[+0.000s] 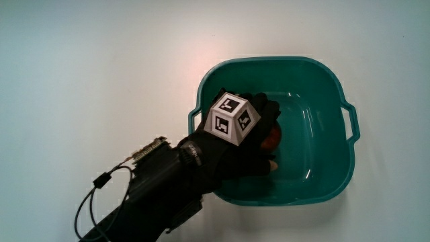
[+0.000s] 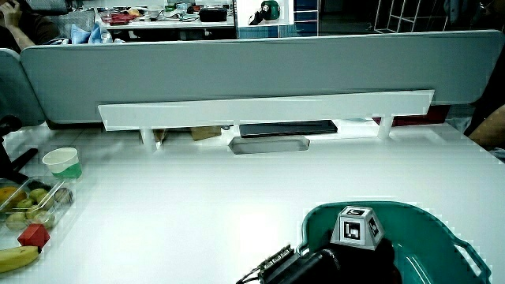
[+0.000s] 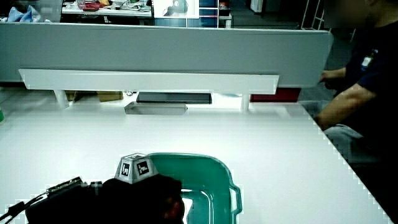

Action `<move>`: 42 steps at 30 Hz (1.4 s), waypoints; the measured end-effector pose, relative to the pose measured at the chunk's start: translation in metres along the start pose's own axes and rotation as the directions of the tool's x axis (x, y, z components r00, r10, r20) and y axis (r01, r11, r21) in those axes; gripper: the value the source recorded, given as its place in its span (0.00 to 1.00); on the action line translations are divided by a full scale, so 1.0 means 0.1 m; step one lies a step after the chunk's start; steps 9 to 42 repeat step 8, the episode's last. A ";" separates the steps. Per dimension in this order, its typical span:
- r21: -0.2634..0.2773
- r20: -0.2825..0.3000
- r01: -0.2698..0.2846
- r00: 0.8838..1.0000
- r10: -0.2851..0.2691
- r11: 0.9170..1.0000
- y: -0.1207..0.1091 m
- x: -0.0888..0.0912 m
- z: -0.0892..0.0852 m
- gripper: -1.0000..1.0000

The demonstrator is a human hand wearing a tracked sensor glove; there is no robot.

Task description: Place apple into plate

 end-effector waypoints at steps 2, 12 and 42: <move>0.014 0.005 0.019 1.000 -0.019 1.000 -0.03 -0.01 0.03 0.08; 0.080 0.018 0.072 0.997 -0.074 0.994 -0.21 -0.04 0.17 0.00; 0.080 0.018 0.072 0.997 -0.074 0.994 -0.21 -0.04 0.17 0.00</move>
